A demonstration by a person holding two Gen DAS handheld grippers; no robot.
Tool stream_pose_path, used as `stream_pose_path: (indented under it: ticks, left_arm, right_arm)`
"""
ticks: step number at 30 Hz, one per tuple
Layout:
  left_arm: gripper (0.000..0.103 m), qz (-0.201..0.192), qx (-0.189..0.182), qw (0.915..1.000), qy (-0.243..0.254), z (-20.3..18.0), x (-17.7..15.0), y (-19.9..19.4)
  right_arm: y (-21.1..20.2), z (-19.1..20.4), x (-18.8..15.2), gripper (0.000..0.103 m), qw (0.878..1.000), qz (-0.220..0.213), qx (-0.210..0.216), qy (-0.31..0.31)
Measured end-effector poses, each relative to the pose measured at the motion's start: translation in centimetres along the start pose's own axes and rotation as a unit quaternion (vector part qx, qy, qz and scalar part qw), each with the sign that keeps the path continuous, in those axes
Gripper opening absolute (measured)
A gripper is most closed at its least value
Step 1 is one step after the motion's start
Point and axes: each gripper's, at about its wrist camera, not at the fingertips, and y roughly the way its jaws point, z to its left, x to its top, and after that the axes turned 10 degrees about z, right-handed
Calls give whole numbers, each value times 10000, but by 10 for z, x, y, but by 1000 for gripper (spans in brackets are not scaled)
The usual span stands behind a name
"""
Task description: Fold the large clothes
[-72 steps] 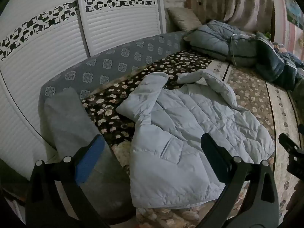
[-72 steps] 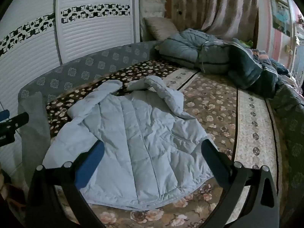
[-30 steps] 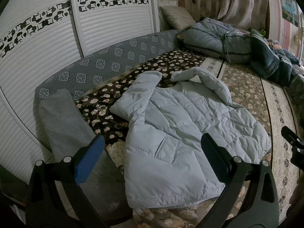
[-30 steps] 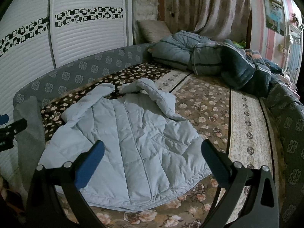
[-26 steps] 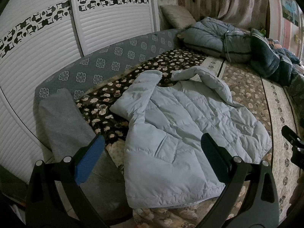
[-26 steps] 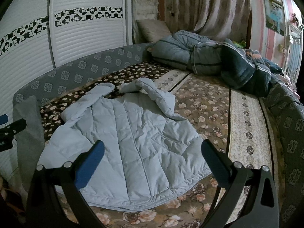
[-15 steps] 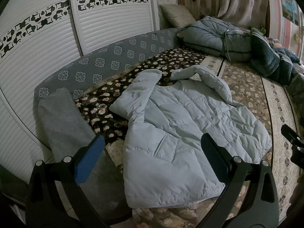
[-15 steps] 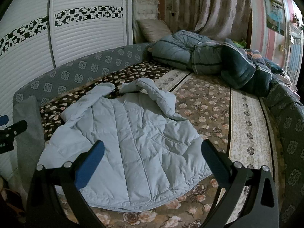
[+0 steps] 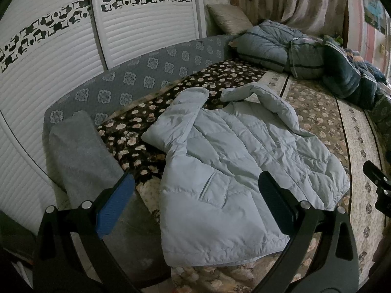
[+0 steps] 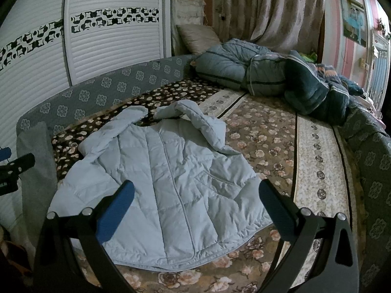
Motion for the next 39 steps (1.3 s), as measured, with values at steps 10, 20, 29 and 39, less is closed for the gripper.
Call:
stream_pose_path:
  ticks: [10, 20, 29, 39]
  left_arm:
    - [100, 5, 0, 10000, -12, 5, 2, 1]
    - [100, -7, 45, 10000, -32, 13, 6, 0]
    - [100, -114, 72, 9999, -18, 10, 6, -8]
    - [100, -241, 109, 9996, -35, 11, 4, -18]
  right_arm:
    - [-1, 3, 2, 101, 10000, -31, -44, -35]
    - [-4, 4, 3, 101, 9999, -69, -72, -7]
    - [-16, 0, 1, 101, 9997, -208, -78, 81]
    - [-16, -4, -2, 101, 9997, -203, -71, 136]
